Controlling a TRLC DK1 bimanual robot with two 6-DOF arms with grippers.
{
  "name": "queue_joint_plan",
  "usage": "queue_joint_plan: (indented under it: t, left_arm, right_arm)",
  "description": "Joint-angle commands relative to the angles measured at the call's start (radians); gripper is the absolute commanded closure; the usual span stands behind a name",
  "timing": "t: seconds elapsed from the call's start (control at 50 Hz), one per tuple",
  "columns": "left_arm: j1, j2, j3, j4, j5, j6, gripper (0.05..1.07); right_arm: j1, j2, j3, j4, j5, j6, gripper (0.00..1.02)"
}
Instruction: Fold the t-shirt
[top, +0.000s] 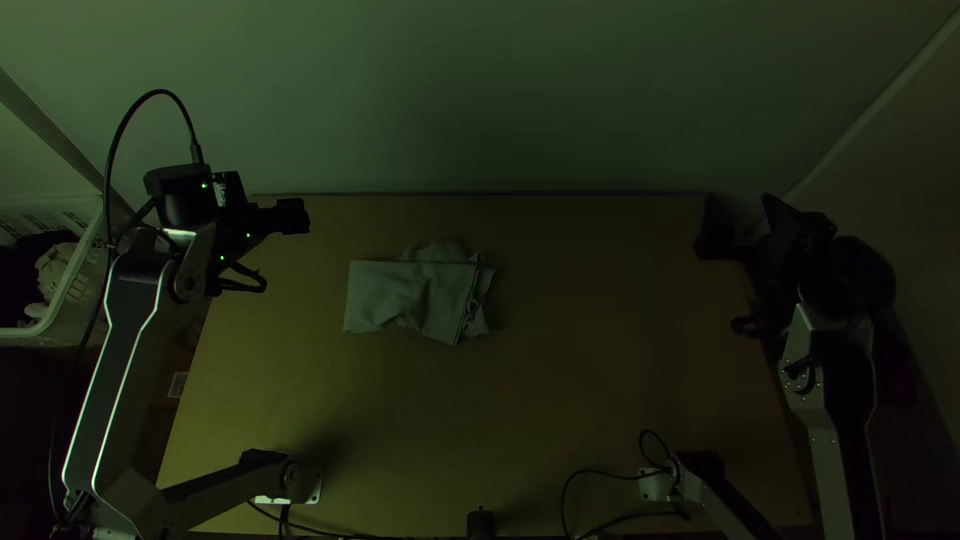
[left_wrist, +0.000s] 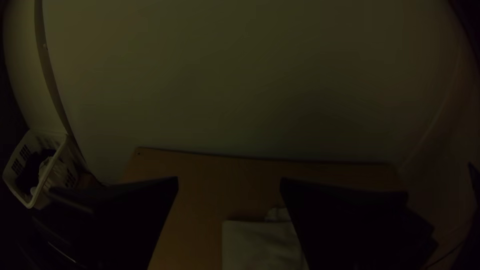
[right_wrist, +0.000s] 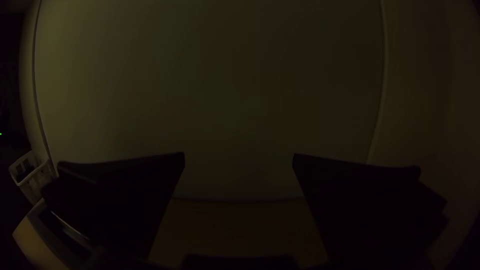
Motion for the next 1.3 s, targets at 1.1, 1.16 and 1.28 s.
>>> queue_joint_plan:
  t: [1.1, 1.16, 1.28]
  left_arm:
    - [0.137, -1.147, -1.423, 0.904, -0.001, 0.163, 0.09]
    - [0.127, -1.200, -1.465, 0.922, 0.002, 0.166, 0.09]
    - [0.122, -1.205, -1.525, 0.950, 0.008, 0.177, 0.09]
  right_arm:
    - [0.004, -0.621, -0.884, 0.436, 0.005, -0.006, 0.03]
    - [0.004, -0.624, -0.936, 0.470, 0.005, -0.006, 0.03]
    - [0.004, -0.637, -1.025, 0.473, 0.005, 0.014, 0.03]
